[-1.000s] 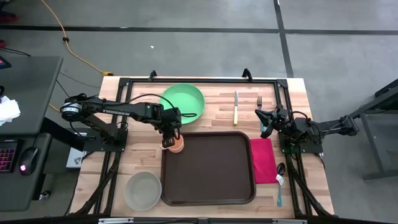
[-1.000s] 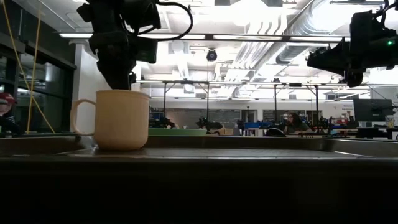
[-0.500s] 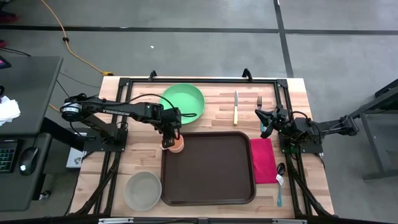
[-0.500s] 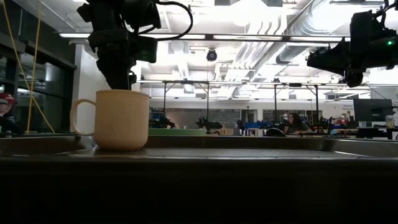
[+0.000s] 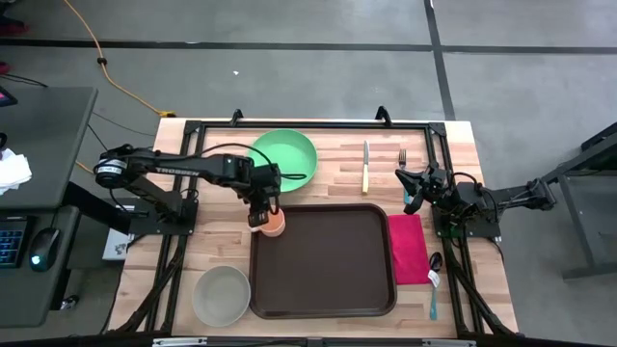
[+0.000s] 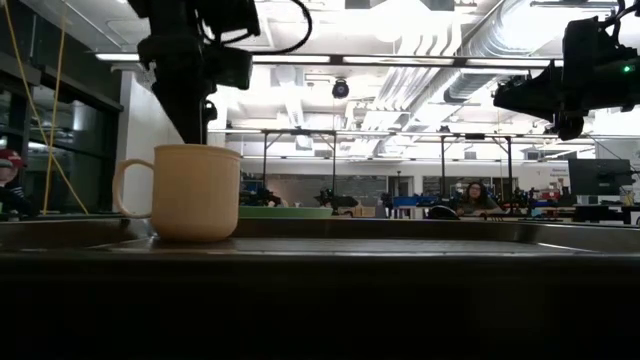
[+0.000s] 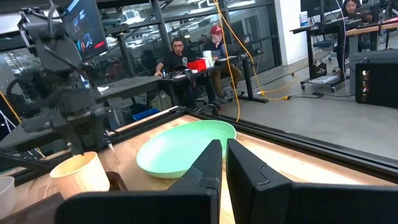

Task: Set up tray
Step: Put the green plate under the orange mug on the brown serving tray

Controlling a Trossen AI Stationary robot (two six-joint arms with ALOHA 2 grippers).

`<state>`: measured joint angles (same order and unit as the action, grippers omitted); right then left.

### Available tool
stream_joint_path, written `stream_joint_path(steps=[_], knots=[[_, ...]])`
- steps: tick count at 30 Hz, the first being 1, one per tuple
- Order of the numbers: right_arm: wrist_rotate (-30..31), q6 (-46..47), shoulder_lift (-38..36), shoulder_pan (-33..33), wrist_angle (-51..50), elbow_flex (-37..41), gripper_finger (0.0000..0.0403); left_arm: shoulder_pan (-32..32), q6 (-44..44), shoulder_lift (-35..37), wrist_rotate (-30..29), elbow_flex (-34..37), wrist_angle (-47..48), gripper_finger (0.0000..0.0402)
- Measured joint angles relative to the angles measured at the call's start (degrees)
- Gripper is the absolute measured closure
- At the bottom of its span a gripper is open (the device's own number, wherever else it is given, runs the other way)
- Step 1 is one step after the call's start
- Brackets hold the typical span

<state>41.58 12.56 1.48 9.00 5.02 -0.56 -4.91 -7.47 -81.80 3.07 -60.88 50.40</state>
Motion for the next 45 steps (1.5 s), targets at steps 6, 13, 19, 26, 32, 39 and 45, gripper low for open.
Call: stream_joint_path(steps=[6,13,19,26,32,39,45], knots=[[0.00,0.00,0.02,0.01,0.00,0.00,0.0402,-0.02,2.85,0.00,-2.46,-6.18,5.64,0.0199],[0.00,0.00,0.02,-0.01,0.00,0.00,0.0402,-0.01,6.68,0.00,-11.80,-13.18,11.86,0.0197],[0.00,0.00,0.02,0.00,-0.02,0.00,0.0402,-0.02,10.69,0.00,-22.39,-17.10,15.32,0.0197],[0.00,0.00,0.01,0.01,-0.02,0.00,0.0402,-7.94,5.24,0.00,-25.68,-17.64,17.75,0.0197],[0.02,0.00,0.02,0.00,-0.02,0.00,0.0402,-20.84,4.25,0.00,-18.04,-17.64,16.07,0.0197],[0.00,0.00,0.00,0.00,-0.02,0.00,0.0402,-34.07,5.74,-0.91,-7.65,-17.62,12.22,0.0197],[0.02,0.00,0.00,0.02,-0.02,0.00,0.0402,-40.89,6.20,-4.22,-4.20,-17.60,8.40,0.0197]])
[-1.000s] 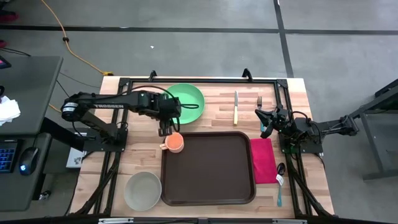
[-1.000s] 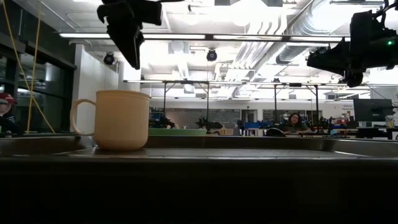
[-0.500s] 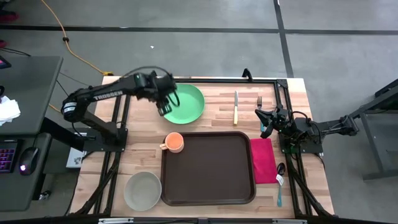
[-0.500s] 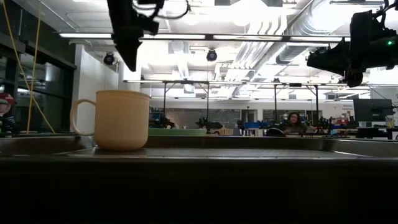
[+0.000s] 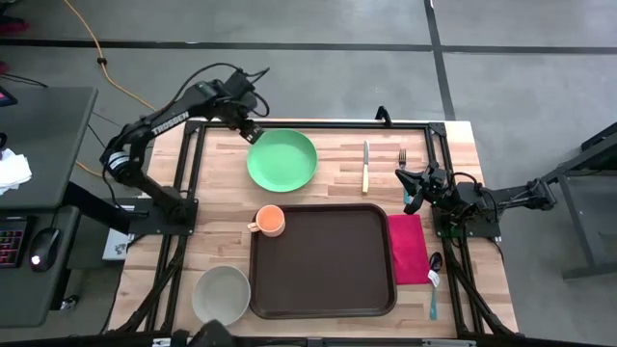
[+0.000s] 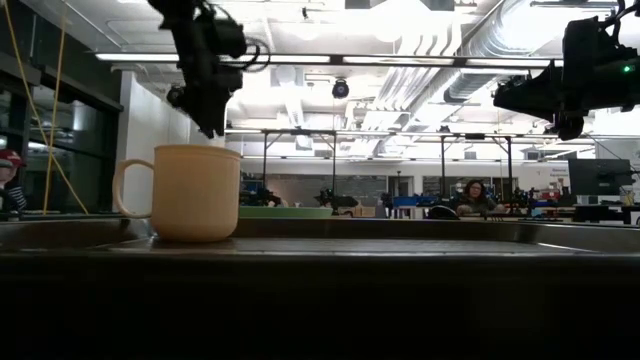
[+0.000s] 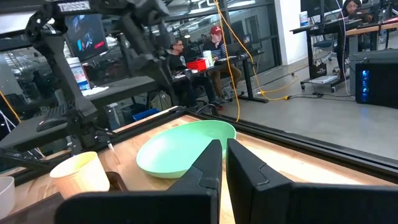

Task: Set up tray
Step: Put the green plate under the orange mug on the brown serving tray

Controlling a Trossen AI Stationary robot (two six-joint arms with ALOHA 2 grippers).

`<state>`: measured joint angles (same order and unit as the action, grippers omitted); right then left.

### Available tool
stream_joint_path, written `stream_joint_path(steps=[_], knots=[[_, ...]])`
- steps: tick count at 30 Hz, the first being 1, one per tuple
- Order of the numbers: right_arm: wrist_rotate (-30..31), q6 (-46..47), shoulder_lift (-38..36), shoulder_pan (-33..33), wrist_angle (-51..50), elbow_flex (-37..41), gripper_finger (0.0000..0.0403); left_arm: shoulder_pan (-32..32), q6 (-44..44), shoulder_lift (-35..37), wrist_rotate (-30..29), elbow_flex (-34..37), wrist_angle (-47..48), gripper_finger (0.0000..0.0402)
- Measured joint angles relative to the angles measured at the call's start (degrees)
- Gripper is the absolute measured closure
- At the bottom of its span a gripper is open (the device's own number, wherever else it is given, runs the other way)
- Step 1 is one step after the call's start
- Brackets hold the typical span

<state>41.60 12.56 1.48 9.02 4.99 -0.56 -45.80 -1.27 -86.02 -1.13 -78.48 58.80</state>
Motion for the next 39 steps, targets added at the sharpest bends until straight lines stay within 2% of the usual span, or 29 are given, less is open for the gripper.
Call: stream_joint_path(steps=[3,14,19,25,39], knots=[[0.13,0.00,0.00,0.00,0.00,0.00,0.0402,-1.87,1.04,-2.45,1.84,0.02,-1.33,0.0197],[0.91,0.40,0.02,-0.01,0.04,0.00,0.0402,-3.05,2.07,-13.47,1.71,0.04,-3.74,0.0197],[0.90,0.61,0.01,-0.01,0.07,-0.01,0.0402,-4.39,0.94,-16.33,1.68,0.04,-3.71,0.0197],[0.90,0.54,0.00,-0.02,0.10,-0.02,0.0402,-5.62,0.77,-17.36,5.43,0.06,-1.73,0.0197],[0.88,0.50,0.01,-0.02,0.18,0.00,0.0402,-5.20,-2.00,-17.31,6.69,0.04,-1.61,0.0197]])
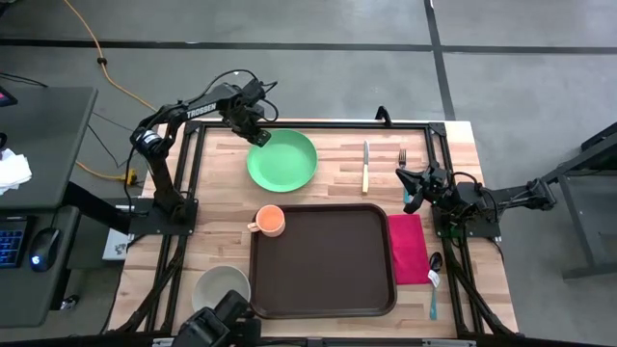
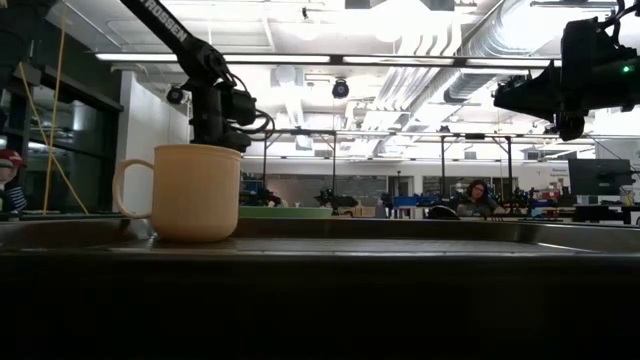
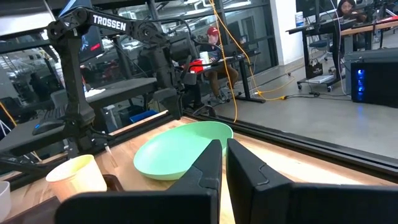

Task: Set up tray
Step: Put the green plate under the orange mug on the brown serving tray

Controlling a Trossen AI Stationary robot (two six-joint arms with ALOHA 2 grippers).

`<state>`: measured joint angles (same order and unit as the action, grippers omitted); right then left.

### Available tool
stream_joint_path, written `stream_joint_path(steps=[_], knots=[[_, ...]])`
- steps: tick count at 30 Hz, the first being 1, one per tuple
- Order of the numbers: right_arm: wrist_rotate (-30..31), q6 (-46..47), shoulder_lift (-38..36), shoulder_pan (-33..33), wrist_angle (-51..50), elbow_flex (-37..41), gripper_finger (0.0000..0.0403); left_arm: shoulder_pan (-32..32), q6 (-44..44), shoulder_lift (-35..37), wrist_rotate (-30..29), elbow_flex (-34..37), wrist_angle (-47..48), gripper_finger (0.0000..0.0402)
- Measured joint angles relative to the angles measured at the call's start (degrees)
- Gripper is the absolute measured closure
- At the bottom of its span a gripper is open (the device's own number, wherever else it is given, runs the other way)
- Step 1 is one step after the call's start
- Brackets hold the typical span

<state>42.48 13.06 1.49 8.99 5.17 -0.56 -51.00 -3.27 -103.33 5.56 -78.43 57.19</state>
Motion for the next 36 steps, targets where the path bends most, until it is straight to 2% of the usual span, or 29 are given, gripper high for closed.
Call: stream_joint_path(steps=[24,36], knots=[[-0.66,-0.02,-0.01,0.00,0.06,-0.01,0.0402,0.00,0.01,-2.03,-1.25,1.33,0.60,0.0197],[-0.68,-0.04,0.00,0.00,0.21,0.00,0.0402,0.02,0.44,-4.72,2.56,1.31,-0.87,0.0197]])
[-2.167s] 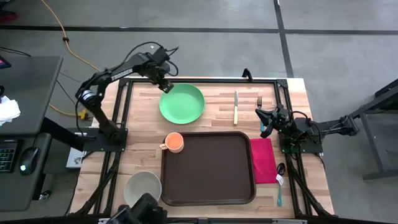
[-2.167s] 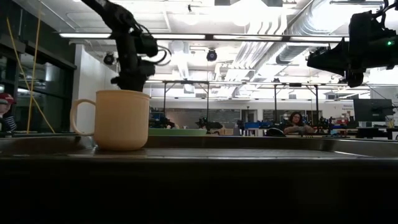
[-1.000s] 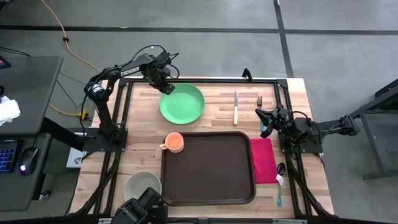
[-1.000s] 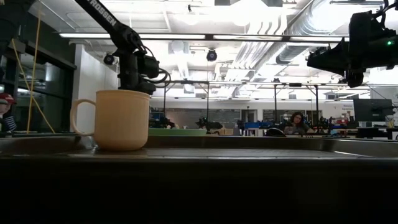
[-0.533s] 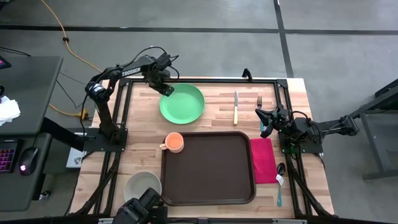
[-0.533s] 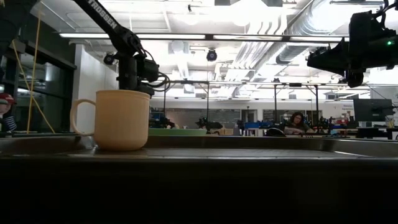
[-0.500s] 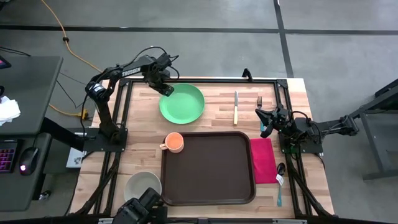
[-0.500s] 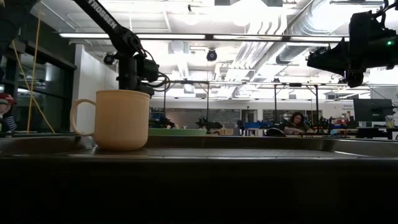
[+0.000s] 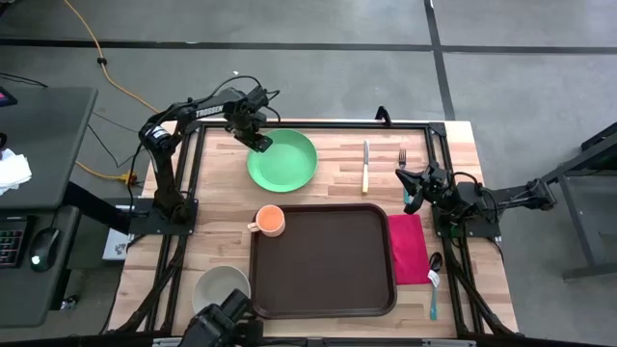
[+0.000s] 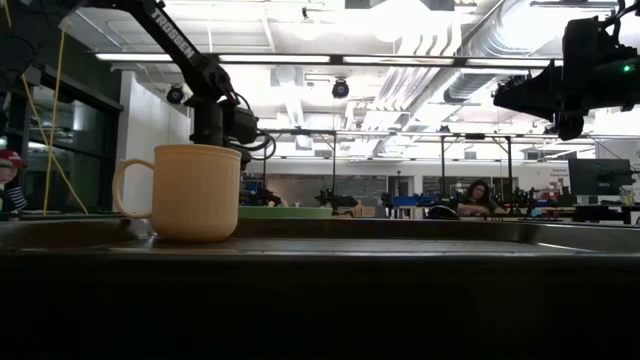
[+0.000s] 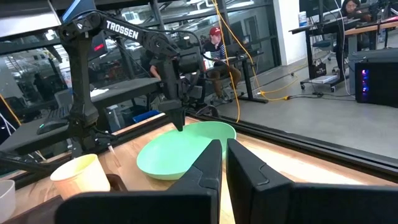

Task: Set up tray
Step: Put the green plate under the orange mug on the brown serving tray

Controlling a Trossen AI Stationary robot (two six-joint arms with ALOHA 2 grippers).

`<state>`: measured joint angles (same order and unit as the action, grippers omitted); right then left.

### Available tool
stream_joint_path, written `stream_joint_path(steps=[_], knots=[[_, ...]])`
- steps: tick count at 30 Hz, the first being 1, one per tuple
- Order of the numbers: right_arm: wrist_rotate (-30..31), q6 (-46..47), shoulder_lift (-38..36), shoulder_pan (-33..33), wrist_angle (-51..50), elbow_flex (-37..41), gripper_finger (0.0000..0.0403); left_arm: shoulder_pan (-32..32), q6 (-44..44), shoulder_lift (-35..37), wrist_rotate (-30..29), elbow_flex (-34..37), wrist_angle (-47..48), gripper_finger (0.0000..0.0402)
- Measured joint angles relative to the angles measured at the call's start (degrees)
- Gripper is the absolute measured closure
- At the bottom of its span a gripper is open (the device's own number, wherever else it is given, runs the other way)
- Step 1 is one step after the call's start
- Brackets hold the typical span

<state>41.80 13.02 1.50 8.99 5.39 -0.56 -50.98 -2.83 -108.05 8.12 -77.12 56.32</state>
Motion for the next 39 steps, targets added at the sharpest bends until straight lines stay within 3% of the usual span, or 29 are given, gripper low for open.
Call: stream_joint_path(steps=[39], knots=[[0.04,0.00,-0.02,0.02,0.00,-0.02,0.0402,0.00,-0.46,0.02,-2.62,0.00,2.23,0.0197]])
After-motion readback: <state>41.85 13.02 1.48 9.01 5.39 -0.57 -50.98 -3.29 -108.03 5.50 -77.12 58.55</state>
